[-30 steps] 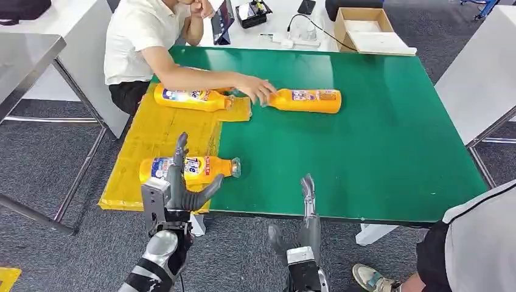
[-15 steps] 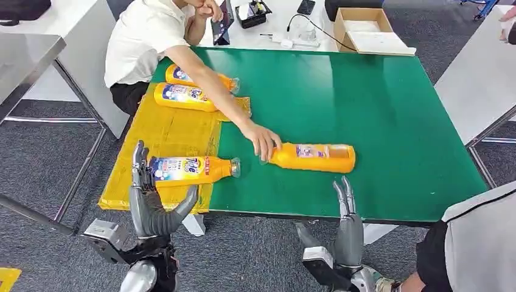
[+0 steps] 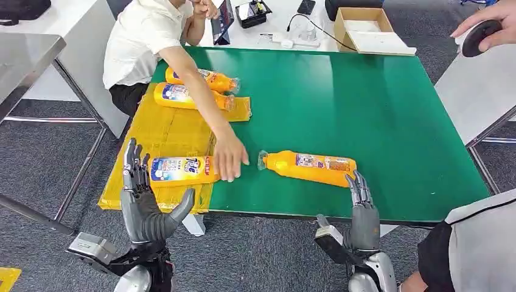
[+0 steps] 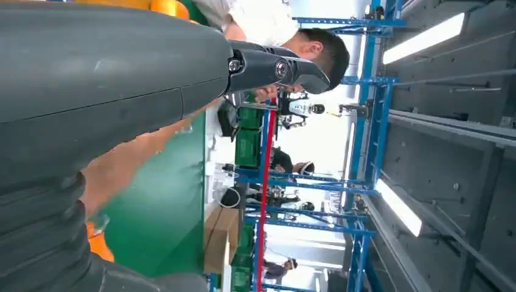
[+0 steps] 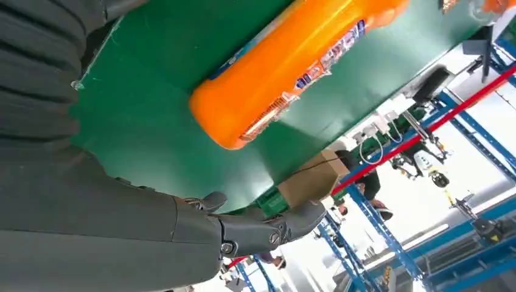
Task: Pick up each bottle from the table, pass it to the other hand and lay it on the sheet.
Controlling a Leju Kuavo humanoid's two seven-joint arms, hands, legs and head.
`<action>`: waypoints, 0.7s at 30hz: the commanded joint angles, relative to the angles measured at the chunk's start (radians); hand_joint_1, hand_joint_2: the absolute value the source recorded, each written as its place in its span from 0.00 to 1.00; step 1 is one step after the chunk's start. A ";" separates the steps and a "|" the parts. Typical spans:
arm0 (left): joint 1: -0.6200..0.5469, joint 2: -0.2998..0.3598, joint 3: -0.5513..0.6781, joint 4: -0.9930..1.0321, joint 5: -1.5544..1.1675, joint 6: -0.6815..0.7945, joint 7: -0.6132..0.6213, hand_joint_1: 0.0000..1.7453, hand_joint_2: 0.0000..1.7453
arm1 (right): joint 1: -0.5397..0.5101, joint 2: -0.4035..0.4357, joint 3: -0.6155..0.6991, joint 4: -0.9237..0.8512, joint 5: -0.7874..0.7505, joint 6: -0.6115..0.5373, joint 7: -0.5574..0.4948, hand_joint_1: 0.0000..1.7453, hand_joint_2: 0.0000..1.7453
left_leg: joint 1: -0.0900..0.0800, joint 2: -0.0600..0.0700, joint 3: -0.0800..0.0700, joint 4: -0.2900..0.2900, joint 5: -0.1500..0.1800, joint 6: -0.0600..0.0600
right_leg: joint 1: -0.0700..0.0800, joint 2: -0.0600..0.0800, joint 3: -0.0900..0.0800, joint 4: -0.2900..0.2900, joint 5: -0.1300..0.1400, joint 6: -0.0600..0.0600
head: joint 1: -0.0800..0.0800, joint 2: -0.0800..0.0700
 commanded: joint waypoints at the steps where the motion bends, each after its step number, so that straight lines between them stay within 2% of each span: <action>1: -0.028 0.040 -0.018 0.027 0.004 0.007 0.003 0.00 1.00 | -0.063 -0.012 -0.010 0.121 0.030 0.009 0.010 0.00 1.00 | 0.001 0.002 0.006 -0.001 -0.002 -0.002 | 0.001 0.002 0.005 -0.001 -0.001 -0.003 | 0.000 0.000; 2: -0.027 0.040 -0.013 0.025 0.020 -0.003 0.008 0.00 1.00 | -0.077 -0.020 -0.003 0.147 0.056 0.012 0.028 0.00 1.00 | 0.001 0.003 0.007 -0.001 -0.002 -0.002 | 0.001 0.003 0.006 -0.001 -0.001 -0.003 | 0.000 0.000; 3: -0.025 0.040 -0.009 0.024 0.030 -0.010 0.014 0.00 1.00 | -0.084 -0.024 -0.002 0.159 0.062 0.017 0.035 0.00 1.00 | 0.000 0.002 0.002 -0.001 -0.001 -0.001 | 0.001 0.002 0.002 -0.001 0.000 -0.001 | 0.000 0.000; 5: -0.021 0.043 -0.004 0.025 0.030 -0.023 0.023 0.00 1.00 | -0.125 -0.036 0.004 0.223 0.087 0.041 0.054 0.00 1.00 | 0.001 0.004 0.006 -0.001 -0.002 -0.002 | 0.001 0.004 0.006 -0.002 0.000 -0.003 | 0.000 0.000; 8: -0.033 0.041 -0.010 0.042 0.042 -0.053 0.039 0.00 1.00 | -0.207 -0.027 0.011 0.317 0.096 0.060 0.065 0.00 1.00 | 0.000 0.003 0.002 -0.001 0.000 -0.001 | 0.000 0.003 0.002 -0.001 0.001 -0.001 | 0.000 0.000; 11: -0.064 0.030 -0.026 0.072 0.063 -0.077 0.054 0.00 1.00 | -0.303 -0.012 0.020 0.421 0.099 0.078 0.079 0.00 1.00 | 0.000 0.005 0.003 -0.001 0.000 -0.001 | 0.000 0.004 0.002 -0.001 0.001 -0.001 | 0.000 0.000; 12: -0.073 0.026 -0.033 0.083 0.065 -0.080 0.056 0.00 1.00 | -0.328 -0.011 0.022 0.449 0.105 0.082 0.089 0.00 1.00 | 0.001 0.008 0.007 -0.001 -0.002 -0.002 | 0.001 0.008 0.006 -0.002 0.001 -0.003 | 0.000 0.000; 13: -0.083 0.023 -0.040 0.095 0.070 -0.087 0.068 0.00 1.00 | -0.362 -0.009 0.031 0.490 0.120 0.087 0.105 0.00 1.00 | 0.000 0.007 0.004 -0.001 0.000 -0.001 | 0.000 0.006 0.003 -0.001 0.002 -0.002 | 0.000 0.000; 21: -0.108 0.020 -0.068 0.127 0.092 -0.119 0.116 0.00 1.00 | -0.472 -0.003 0.068 0.605 0.183 0.110 0.181 0.00 1.00 | 0.000 0.006 0.006 -0.001 -0.001 -0.001 | 0.001 0.005 0.004 -0.001 0.001 -0.001 | 0.000 0.000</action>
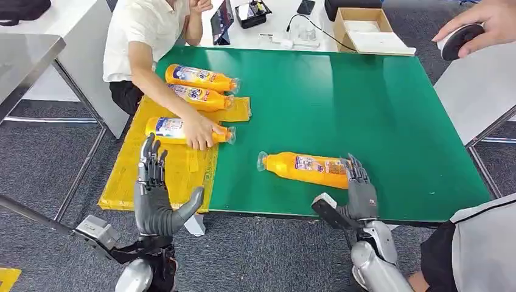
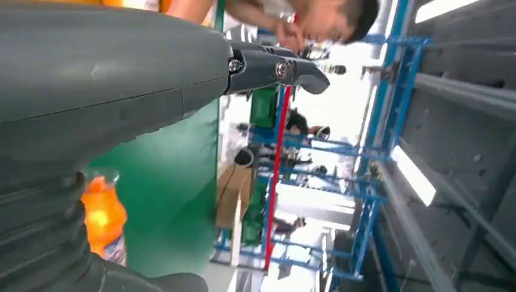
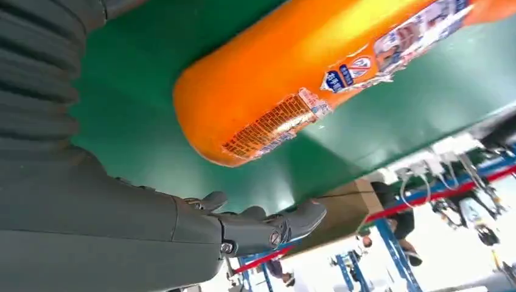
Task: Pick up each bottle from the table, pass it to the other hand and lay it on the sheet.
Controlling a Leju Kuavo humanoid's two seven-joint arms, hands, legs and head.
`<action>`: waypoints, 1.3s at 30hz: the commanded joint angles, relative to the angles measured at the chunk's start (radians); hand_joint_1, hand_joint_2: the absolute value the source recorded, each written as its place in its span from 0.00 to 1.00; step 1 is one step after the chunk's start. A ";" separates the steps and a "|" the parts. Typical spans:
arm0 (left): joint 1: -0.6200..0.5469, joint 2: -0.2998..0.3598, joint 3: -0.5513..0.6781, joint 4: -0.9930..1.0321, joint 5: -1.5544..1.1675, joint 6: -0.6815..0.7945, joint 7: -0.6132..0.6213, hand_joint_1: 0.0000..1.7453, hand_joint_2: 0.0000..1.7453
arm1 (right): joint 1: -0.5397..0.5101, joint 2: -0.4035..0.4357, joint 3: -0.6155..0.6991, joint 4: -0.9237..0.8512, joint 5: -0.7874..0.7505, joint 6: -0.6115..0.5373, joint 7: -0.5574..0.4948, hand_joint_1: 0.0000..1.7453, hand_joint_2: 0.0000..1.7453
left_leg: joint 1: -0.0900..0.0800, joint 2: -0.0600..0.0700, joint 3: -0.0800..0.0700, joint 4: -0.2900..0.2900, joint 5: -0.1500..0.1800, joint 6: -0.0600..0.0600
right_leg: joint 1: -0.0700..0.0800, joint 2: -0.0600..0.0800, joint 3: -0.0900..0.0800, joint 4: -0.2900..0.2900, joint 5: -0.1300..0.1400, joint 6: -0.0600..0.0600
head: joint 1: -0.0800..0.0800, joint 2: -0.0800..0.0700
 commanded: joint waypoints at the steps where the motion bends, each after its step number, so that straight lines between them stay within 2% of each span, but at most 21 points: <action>1: -0.064 0.013 -0.044 0.100 0.011 -0.021 0.034 0.00 1.00 | -0.190 0.016 0.067 0.259 0.048 0.027 0.060 0.00 1.00 | 0.000 0.003 0.004 -0.001 -0.001 -0.001 | 0.000 0.003 0.002 -0.001 0.000 -0.002 | 0.000 0.000; 3: -0.066 0.011 -0.047 0.103 0.014 -0.027 0.041 0.00 1.00 | -0.207 0.017 0.089 0.275 0.078 0.027 0.085 0.00 1.00 | 0.000 0.002 0.002 -0.001 -0.001 -0.001 | 0.000 0.002 0.001 0.000 0.000 -0.001 | 0.000 0.000; 4: -0.066 0.010 -0.049 0.104 0.019 -0.032 0.047 0.00 1.00 | -0.211 0.021 0.095 0.280 0.084 0.030 0.089 0.00 1.00 | 0.001 0.005 0.007 -0.001 -0.003 -0.002 | 0.001 0.005 0.006 -0.001 -0.001 -0.003 | 0.000 0.000; 5: -0.065 0.009 -0.049 0.103 0.019 -0.033 0.047 0.00 1.00 | -0.215 0.024 0.102 0.282 0.090 0.031 0.092 0.00 1.00 | 0.000 0.002 0.002 -0.001 -0.001 -0.001 | 0.000 0.002 0.002 0.000 0.000 -0.001 | 0.000 0.000; 9: -0.065 0.009 -0.051 0.107 0.038 -0.053 0.070 0.00 1.00 | -0.225 0.030 0.122 0.288 0.108 0.051 0.118 0.00 1.00 | 0.000 0.001 0.001 0.000 0.000 -0.001 | 0.000 0.001 0.001 0.000 0.000 -0.001 | 0.000 0.000; 11: -0.065 0.009 -0.051 0.107 0.038 -0.053 0.070 0.00 1.00 | -0.225 0.030 0.122 0.288 0.108 0.051 0.118 0.00 1.00 | 0.001 0.004 0.006 -0.001 -0.002 -0.002 | 0.001 0.003 0.005 -0.001 -0.001 -0.003 | 0.000 0.000; 12: -0.061 0.009 -0.051 0.110 0.040 -0.055 0.074 0.00 1.00 | -0.224 0.028 0.124 0.292 0.112 0.054 0.124 0.00 1.00 | 0.000 0.001 0.001 -0.001 -0.001 -0.001 | 0.000 0.001 0.001 0.000 0.000 -0.001 | 0.000 0.000; 18: -0.033 0.017 -0.048 0.106 0.048 -0.098 0.110 0.00 1.00 | -0.268 0.019 0.157 0.352 0.153 0.167 0.206 0.00 1.00 | 0.000 0.003 0.005 -0.001 -0.002 -0.001 | 0.001 0.003 0.004 -0.001 -0.001 -0.002 | 0.000 0.000; 22: -0.035 0.013 -0.049 0.107 0.044 -0.113 0.124 0.00 1.00 | -0.300 0.019 0.180 0.372 0.181 0.194 0.239 0.00 1.00 | 0.000 0.003 0.003 0.000 -0.002 -0.001 | 0.000 0.002 0.003 0.000 -0.001 -0.002 | 0.000 0.000; 27: -0.043 0.010 -0.049 0.121 0.059 -0.132 0.152 0.00 1.00 | -0.314 0.024 0.184 0.398 0.185 0.227 0.257 0.00 1.00 | 0.000 0.002 0.004 -0.001 -0.002 -0.002 | 0.001 0.002 0.003 -0.001 -0.001 -0.002 | 0.000 0.000; 32: -0.079 0.002 -0.044 0.154 0.080 -0.140 0.161 0.00 1.00 | -0.361 0.028 0.183 0.466 0.182 0.323 0.309 0.00 1.00 | 0.000 0.001 0.003 -0.001 -0.001 -0.001 | 0.000 0.001 0.002 0.000 -0.001 -0.001 | 0.000 0.000; 34: -0.078 0.005 -0.048 0.156 0.082 -0.142 0.164 0.00 1.00 | -0.367 0.028 0.176 0.478 0.179 0.331 0.334 0.00 1.00 | 0.001 0.002 0.006 0.000 -0.002 -0.002 | 0.001 0.002 0.005 0.000 -0.001 -0.003 | 0.000 0.000; 35: -0.076 0.007 -0.049 0.156 0.084 -0.143 0.167 0.00 1.00 | -0.369 0.026 0.177 0.485 0.183 0.336 0.353 0.00 1.00 | 0.000 0.001 0.002 -0.001 0.000 -0.001 | 0.000 0.001 0.002 -0.001 0.000 -0.001 | 0.000 0.000; 39: -0.075 0.008 -0.048 0.156 0.084 -0.143 0.167 0.00 1.00 | -0.368 0.025 0.176 0.487 0.183 0.338 0.353 0.00 1.00 | 0.000 0.000 0.004 -0.001 0.000 -0.001 | 0.000 0.000 0.003 -0.001 0.000 -0.001 | 0.000 0.000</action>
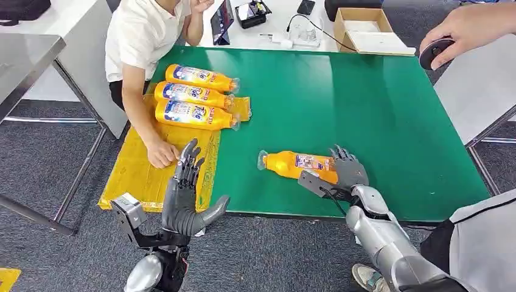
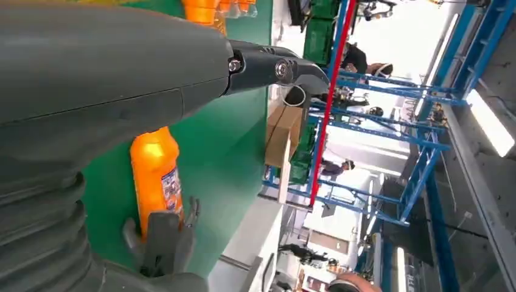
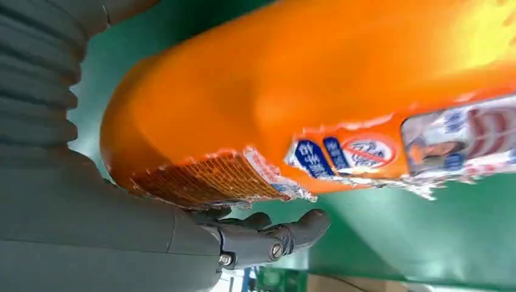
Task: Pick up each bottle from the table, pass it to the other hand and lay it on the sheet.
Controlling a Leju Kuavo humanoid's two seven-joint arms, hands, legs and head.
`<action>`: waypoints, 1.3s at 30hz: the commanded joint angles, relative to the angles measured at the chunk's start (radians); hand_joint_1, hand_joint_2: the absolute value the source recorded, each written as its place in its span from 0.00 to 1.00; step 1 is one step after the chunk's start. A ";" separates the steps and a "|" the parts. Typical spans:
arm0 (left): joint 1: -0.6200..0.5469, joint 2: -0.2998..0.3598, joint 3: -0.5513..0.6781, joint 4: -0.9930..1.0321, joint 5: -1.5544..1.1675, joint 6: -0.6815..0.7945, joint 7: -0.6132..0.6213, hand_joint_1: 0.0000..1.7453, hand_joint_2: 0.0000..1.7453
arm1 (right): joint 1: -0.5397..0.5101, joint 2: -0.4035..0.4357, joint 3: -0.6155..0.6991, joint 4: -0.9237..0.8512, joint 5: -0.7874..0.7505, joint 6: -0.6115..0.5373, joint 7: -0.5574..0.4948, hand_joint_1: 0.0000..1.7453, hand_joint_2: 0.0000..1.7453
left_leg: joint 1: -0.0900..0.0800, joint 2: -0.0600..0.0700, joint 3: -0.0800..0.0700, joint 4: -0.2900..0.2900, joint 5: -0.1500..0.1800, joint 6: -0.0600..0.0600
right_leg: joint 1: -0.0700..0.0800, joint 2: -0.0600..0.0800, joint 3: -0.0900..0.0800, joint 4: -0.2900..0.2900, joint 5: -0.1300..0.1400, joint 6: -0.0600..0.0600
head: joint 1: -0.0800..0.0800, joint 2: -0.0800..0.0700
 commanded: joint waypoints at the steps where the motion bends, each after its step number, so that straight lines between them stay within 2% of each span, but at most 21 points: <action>1: -0.035 0.012 -0.007 0.075 0.007 -0.007 0.009 0.00 1.00 | -0.051 0.003 0.020 0.139 -0.009 0.043 0.025 0.00 1.00 | 0.001 0.000 0.004 -0.001 -0.001 -0.001 | 0.001 0.000 0.004 -0.001 -0.001 -0.002 | 0.000 0.000; 2: -0.036 0.012 -0.007 0.077 0.009 -0.007 0.010 0.00 1.00 | -0.049 0.000 0.017 0.138 -0.014 0.051 0.020 0.00 1.00 | 0.001 0.001 0.005 -0.001 -0.001 -0.002 | 0.001 0.001 0.005 -0.001 -0.001 -0.003 | 0.000 0.000; 4: -0.039 0.012 -0.009 0.080 0.011 -0.008 0.010 0.00 1.00 | -0.045 -0.005 0.011 0.138 -0.025 0.060 0.003 0.90 1.00 | 0.000 0.001 0.004 -0.001 -0.001 -0.001 | 0.000 0.001 0.004 -0.001 -0.001 -0.002 | 0.000 0.000; 5: -0.039 0.012 -0.009 0.082 0.014 -0.009 0.010 0.00 1.00 | -0.042 -0.005 0.006 0.143 -0.033 0.071 -0.006 1.00 1.00 | 0.001 0.001 0.005 -0.001 -0.001 -0.002 | 0.001 0.001 0.005 -0.001 -0.001 -0.003 | 0.000 0.000; 10: -0.041 0.016 -0.016 0.089 0.028 -0.015 0.006 0.00 1.00 | -0.018 -0.001 -0.057 0.141 -0.126 0.134 -0.085 1.00 1.00 | 0.001 0.000 0.006 -0.001 0.000 -0.001 | 0.001 0.000 0.006 -0.002 -0.001 -0.002 | 0.000 0.000; 22: -0.041 0.021 -0.024 0.091 0.034 -0.015 0.002 0.00 1.00 | 0.006 0.009 -0.081 0.125 -0.190 0.128 -0.164 1.00 1.00 | 0.001 0.002 0.009 -0.001 0.000 -0.001 | 0.001 0.003 0.007 -0.002 0.000 -0.001 | 0.000 0.000; 28: -0.022 0.021 -0.018 0.085 0.038 -0.003 -0.007 0.00 1.00 | 0.073 0.061 -0.187 0.035 -0.379 0.111 -0.339 0.99 1.00 | 0.001 0.003 0.010 -0.001 -0.001 -0.001 | 0.001 0.004 0.008 -0.002 0.000 -0.002 | 0.000 0.000; 39: -0.018 0.022 -0.018 0.084 0.037 -0.001 -0.009 0.00 1.00 | 0.080 0.064 -0.182 0.022 -0.382 0.112 -0.339 0.99 1.00 | 0.001 0.003 0.008 -0.001 -0.001 -0.001 | 0.001 0.004 0.007 -0.001 0.000 -0.002 | 0.000 0.000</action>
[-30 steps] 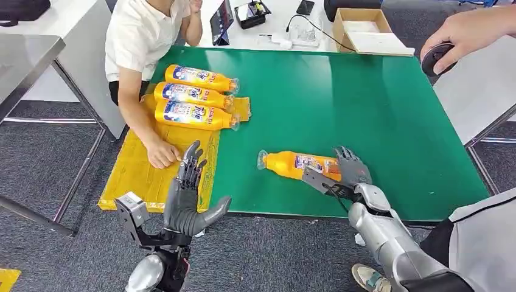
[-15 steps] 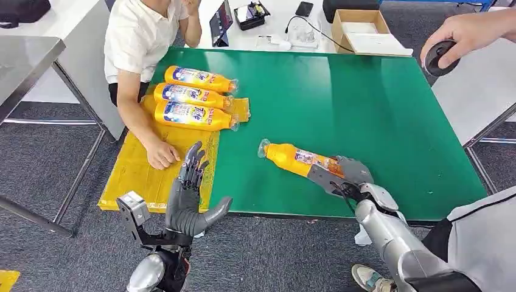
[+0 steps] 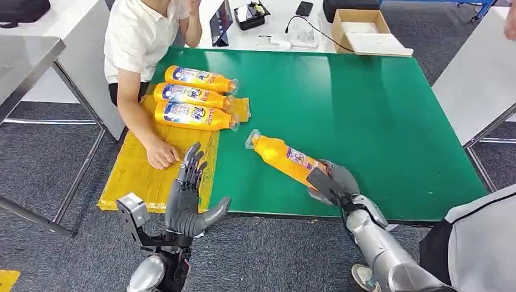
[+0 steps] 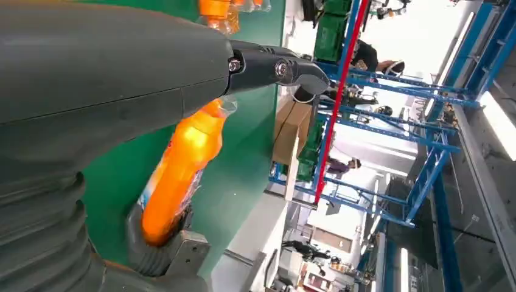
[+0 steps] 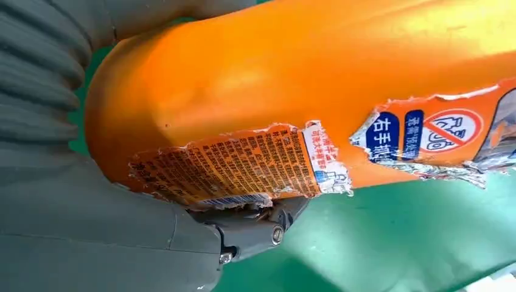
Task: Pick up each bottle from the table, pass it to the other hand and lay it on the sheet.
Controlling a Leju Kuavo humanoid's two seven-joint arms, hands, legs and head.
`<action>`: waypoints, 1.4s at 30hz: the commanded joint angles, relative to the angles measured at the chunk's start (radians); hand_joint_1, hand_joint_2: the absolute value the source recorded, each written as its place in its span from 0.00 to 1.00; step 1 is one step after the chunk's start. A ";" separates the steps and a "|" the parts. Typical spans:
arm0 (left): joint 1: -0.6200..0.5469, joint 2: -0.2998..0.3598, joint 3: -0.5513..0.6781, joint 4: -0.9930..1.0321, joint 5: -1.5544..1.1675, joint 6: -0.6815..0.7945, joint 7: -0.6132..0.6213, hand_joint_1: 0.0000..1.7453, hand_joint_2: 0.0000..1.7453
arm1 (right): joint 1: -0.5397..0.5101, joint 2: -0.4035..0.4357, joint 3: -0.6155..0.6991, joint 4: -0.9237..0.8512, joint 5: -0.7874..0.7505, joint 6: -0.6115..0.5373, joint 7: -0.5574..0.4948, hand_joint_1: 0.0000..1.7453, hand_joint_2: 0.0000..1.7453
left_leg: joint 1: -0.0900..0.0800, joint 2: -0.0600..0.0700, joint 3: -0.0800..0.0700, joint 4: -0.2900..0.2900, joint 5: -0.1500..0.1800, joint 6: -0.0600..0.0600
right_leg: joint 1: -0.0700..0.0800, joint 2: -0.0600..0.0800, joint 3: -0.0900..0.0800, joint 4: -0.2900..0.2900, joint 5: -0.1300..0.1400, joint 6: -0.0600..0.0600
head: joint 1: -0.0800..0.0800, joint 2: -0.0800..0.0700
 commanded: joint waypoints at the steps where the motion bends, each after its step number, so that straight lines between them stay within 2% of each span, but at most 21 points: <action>1: -0.019 0.024 -0.015 0.051 0.003 0.000 0.000 0.00 1.00 | 0.021 0.017 -0.034 0.009 -0.002 0.008 0.003 0.99 1.00 | 0.000 0.000 0.002 -0.001 0.000 -0.001 | 0.000 0.000 0.002 -0.001 0.000 -0.001 | 0.000 0.000; 9: -0.017 0.023 -0.014 0.050 0.004 0.000 0.000 0.00 1.00 | 0.029 0.019 -0.043 -0.009 -0.022 0.012 -0.019 1.00 1.00 | 0.001 0.000 0.003 -0.001 0.000 -0.001 | 0.001 0.000 0.003 -0.001 -0.001 -0.002 | 0.000 0.000; 10: 0.000 0.019 -0.006 0.045 0.017 -0.002 0.011 0.00 1.00 | 0.059 0.030 -0.056 -0.063 -0.068 0.021 -0.072 1.00 1.00 | 0.001 0.000 0.003 -0.001 -0.001 -0.002 | 0.001 0.000 0.003 -0.001 -0.001 -0.003 | 0.000 0.000; 12: 0.033 0.027 -0.005 0.025 0.049 -0.031 0.028 0.00 1.00 | 0.130 0.046 -0.048 -0.194 -0.133 0.050 -0.104 1.00 1.00 | 0.001 0.001 0.004 -0.001 -0.001 -0.002 | 0.002 0.000 0.004 -0.001 -0.001 -0.003 | 0.000 0.000; 13: 0.048 0.035 -0.010 0.021 0.096 -0.079 0.040 0.00 1.00 | 0.192 0.059 -0.035 -0.327 -0.190 0.073 -0.116 1.00 1.00 | 0.001 0.001 0.002 -0.001 -0.001 -0.001 | 0.001 0.000 0.003 -0.001 0.000 -0.002 | 0.000 0.000; 14: 0.054 0.038 -0.010 0.018 0.098 -0.081 0.039 0.00 1.00 | 0.216 0.059 -0.020 -0.381 -0.200 0.077 -0.091 1.00 1.00 | 0.001 0.001 0.004 -0.002 -0.002 -0.002 | 0.002 0.001 0.004 -0.003 -0.001 -0.003 | 0.000 0.000; 16: 0.066 0.057 -0.014 0.029 0.160 -0.142 0.045 0.00 1.00 | 0.299 0.087 0.006 -0.583 -0.300 0.068 -0.106 1.00 1.00 | 0.001 0.002 0.001 -0.001 -0.001 -0.001 | 0.001 0.002 0.001 -0.001 -0.001 -0.002 | 0.000 0.000; 17: 0.068 0.059 -0.011 0.034 0.156 -0.145 0.035 0.00 1.00 | 0.322 0.094 0.016 -0.640 -0.325 0.058 -0.104 1.00 1.00 | 0.002 0.004 0.005 -0.001 -0.004 -0.003 | 0.002 0.004 0.004 -0.001 -0.003 -0.004 | 0.000 0.000; 18: 0.070 0.058 -0.003 0.038 0.154 -0.143 0.030 0.00 1.00 | 0.345 0.103 0.026 -0.695 -0.342 0.033 -0.111 1.00 1.00 | 0.001 0.002 0.000 -0.001 -0.002 -0.002 | 0.001 0.002 -0.001 0.001 -0.002 -0.002 | 0.000 0.000; 21: 0.069 0.054 0.016 0.053 0.161 -0.149 0.033 0.00 1.00 | 0.403 0.116 0.073 -0.826 -0.379 -0.006 -0.132 1.00 1.00 | 0.001 0.000 -0.005 -0.001 -0.002 -0.002 | 0.001 0.001 -0.005 0.000 -0.001 -0.002 | 0.000 0.000; 22: 0.052 0.058 -0.001 0.064 0.169 -0.192 0.045 0.00 1.00 | 0.407 0.110 0.125 -0.859 -0.369 0.005 -0.187 1.00 1.00 | 0.001 0.001 -0.003 -0.001 -0.003 -0.002 | 0.001 0.001 -0.003 0.001 -0.002 -0.003 | 0.000 0.000; 26: 0.016 0.026 -0.008 0.103 0.166 -0.194 0.054 0.00 1.00 | 0.395 0.145 0.204 -0.849 -0.363 -0.015 -0.180 1.00 1.00 | 0.002 0.002 -0.002 0.000 -0.004 -0.003 | 0.002 0.003 -0.002 0.001 -0.003 -0.004 | 0.000 0.000; 30: -0.004 0.023 -0.020 0.119 0.169 -0.203 0.063 0.00 1.00 | 0.376 0.146 0.274 -0.832 -0.354 -0.042 -0.219 1.00 1.00 | 0.002 0.001 -0.005 0.000 -0.002 -0.002 | 0.002 0.001 -0.005 0.001 -0.001 -0.003 | 0.000 0.000; 34: -0.002 0.021 -0.020 0.101 0.180 -0.193 0.052 0.00 1.00 | 0.385 0.151 0.300 -0.849 -0.343 -0.125 -0.256 1.00 1.00 | 0.002 0.001 -0.002 -0.001 -0.002 -0.002 | 0.002 0.001 -0.002 -0.001 -0.002 -0.003 | 0.000 0.000; 41: -0.018 0.034 -0.045 0.068 0.196 -0.220 0.036 0.00 1.00 | 0.336 0.141 0.350 -0.745 -0.354 -0.066 -0.210 1.00 1.00 | 0.001 0.000 -0.006 -0.001 -0.001 -0.001 | 0.001 0.000 -0.006 0.000 -0.001 -0.002 | 0.000 0.000; 42: -0.018 0.034 -0.045 0.068 0.196 -0.220 0.036 0.00 1.00 | 0.336 0.141 0.350 -0.745 -0.354 -0.066 -0.210 1.00 1.00 | 0.002 0.001 -0.002 0.000 -0.003 -0.002 | 0.002 0.001 -0.001 0.000 -0.003 -0.003 | 0.000 0.000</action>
